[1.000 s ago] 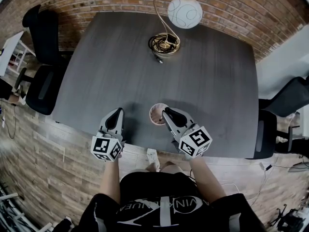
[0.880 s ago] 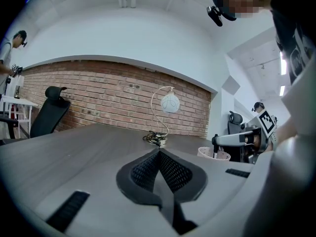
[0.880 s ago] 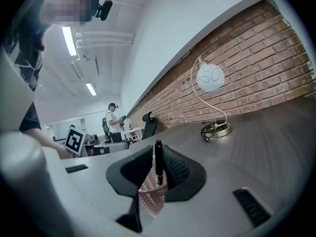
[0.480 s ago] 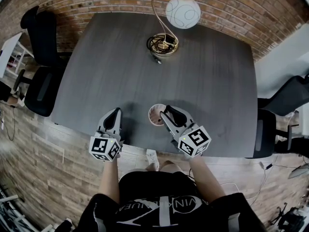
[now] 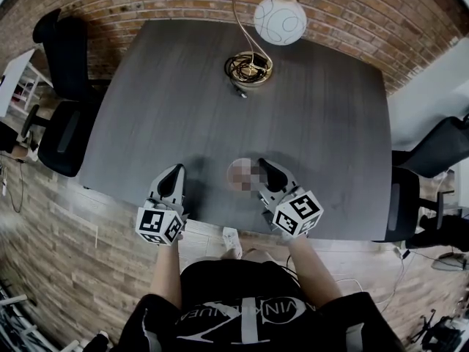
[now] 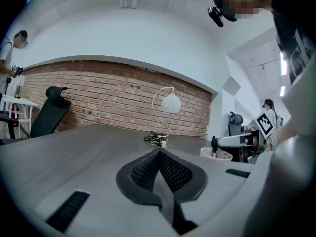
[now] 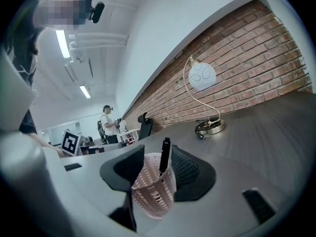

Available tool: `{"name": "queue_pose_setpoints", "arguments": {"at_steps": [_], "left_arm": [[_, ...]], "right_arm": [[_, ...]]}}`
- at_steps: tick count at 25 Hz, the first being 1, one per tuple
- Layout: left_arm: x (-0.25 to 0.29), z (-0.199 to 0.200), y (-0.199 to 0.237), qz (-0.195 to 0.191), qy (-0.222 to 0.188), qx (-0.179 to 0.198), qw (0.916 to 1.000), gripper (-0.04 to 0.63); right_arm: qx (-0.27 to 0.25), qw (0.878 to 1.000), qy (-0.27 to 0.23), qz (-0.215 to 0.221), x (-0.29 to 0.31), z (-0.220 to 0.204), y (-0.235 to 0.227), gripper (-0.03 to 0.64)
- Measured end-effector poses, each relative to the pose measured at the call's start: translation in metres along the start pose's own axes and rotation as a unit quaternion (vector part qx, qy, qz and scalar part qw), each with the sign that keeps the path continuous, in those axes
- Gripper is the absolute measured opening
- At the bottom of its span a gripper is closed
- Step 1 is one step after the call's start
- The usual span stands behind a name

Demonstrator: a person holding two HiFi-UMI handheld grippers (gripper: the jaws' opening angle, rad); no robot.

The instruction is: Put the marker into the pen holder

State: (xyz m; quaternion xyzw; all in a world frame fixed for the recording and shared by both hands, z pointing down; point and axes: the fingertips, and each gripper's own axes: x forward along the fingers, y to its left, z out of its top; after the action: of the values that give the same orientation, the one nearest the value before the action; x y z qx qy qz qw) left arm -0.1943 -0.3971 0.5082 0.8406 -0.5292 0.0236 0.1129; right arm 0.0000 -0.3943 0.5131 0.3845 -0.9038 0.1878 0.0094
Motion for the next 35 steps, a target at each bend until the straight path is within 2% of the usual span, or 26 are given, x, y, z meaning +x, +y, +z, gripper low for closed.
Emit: {"name": "queue_pose_setpoints", "arguments": {"at_steps": [6,15,22,32,35], "left_arm": [[-0.004,-0.001,0.001,0.005,0.000,0.000,1.0000,0.014],[-0.011,0.002,-0.006,0.005,-0.005,0.003,1.0000,0.014],[-0.024,0.009,-0.016,0.010,-0.010,0.007,0.9999,0.014],[-0.051,0.011,-0.036,0.016,-0.022,0.003,0.9996,0.014],[-0.058,0.010,-0.046,0.010,-0.018,0.015,0.9997,0.014]], "right_arm": [[0.023,1.000,-0.007,-0.006,-0.004,-0.001,-0.006,0.173],[0.020,0.999,-0.022,-0.022,-0.020,0.006,-0.013,0.173],[0.002,0.999,-0.027,-0.023,-0.035,0.013,-0.008,0.068],[0.000,0.999,-0.033,-0.015,-0.066,0.019,0.005,0.035],[-0.002,0.999,-0.034,-0.017,-0.075,0.019,0.010,0.029]]}}
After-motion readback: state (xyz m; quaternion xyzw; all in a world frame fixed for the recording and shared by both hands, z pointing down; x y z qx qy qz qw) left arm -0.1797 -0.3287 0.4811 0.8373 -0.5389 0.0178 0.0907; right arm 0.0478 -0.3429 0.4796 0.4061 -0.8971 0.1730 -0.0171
